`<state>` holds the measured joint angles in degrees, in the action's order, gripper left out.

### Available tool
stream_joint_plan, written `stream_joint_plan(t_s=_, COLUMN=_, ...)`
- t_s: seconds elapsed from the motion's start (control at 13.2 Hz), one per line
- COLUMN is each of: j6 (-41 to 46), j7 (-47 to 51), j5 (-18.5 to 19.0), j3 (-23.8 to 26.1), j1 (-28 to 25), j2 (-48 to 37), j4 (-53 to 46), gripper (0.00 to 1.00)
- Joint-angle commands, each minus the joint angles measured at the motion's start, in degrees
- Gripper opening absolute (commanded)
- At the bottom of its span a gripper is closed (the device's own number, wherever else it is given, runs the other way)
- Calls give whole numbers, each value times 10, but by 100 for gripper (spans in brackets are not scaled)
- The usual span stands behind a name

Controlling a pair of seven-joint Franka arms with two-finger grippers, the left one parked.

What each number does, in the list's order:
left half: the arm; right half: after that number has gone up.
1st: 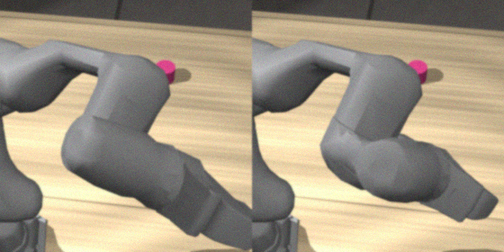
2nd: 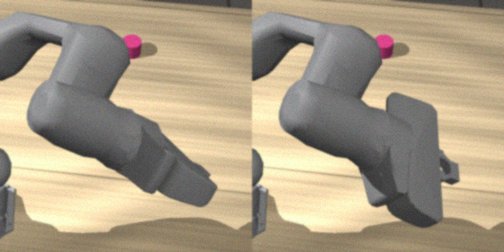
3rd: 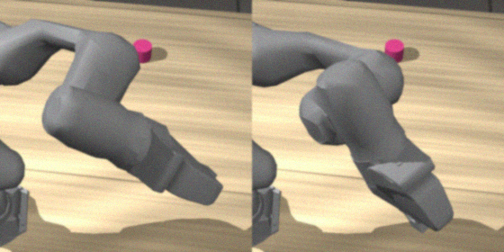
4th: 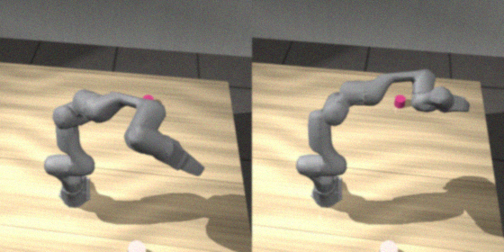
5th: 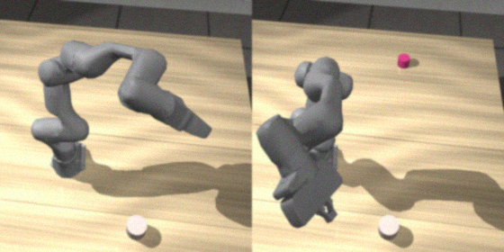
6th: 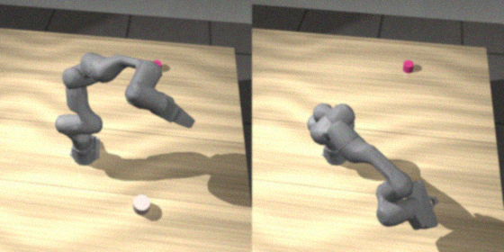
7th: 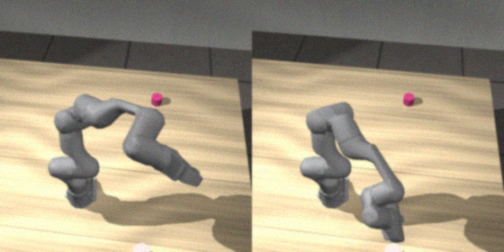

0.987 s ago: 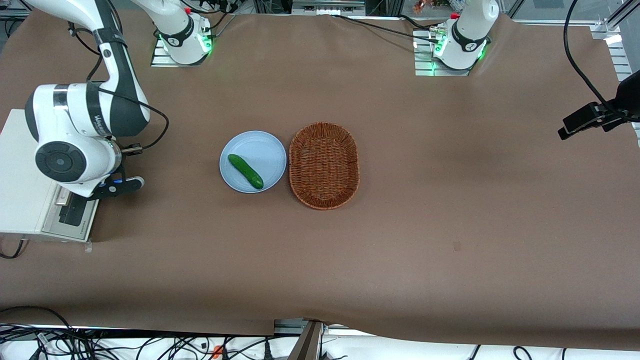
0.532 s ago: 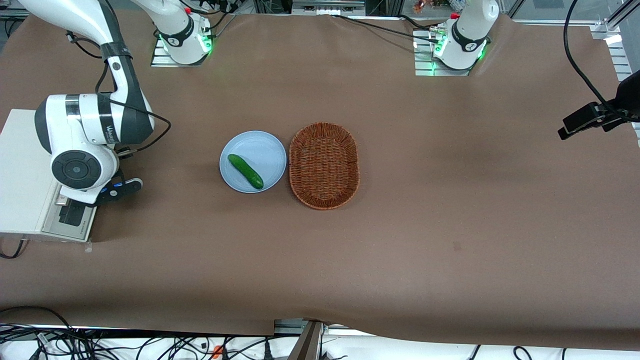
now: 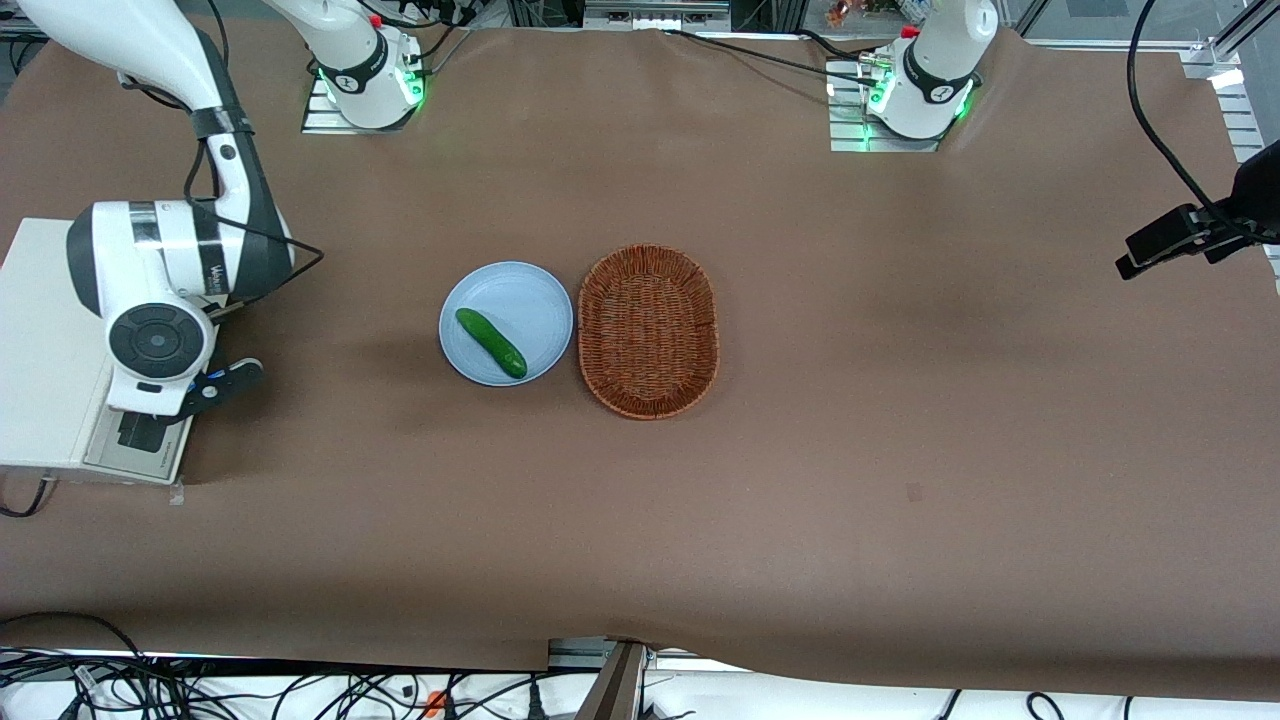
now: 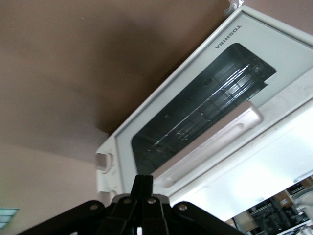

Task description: Open oven door with right arm only

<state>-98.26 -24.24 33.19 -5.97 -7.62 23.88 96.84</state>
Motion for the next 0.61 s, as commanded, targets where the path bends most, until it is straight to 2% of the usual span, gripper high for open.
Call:
stream_joint_plan(t_s=0.0, j6=-32, j7=-53, j5=18, j3=1, j1=29, j2=1, j4=5, gripper=0)
stream_joint_plan(t_s=0.53, j6=-54, j7=-75, j5=32, j3=0, j1=43, j2=6, j4=5, gripper=0)
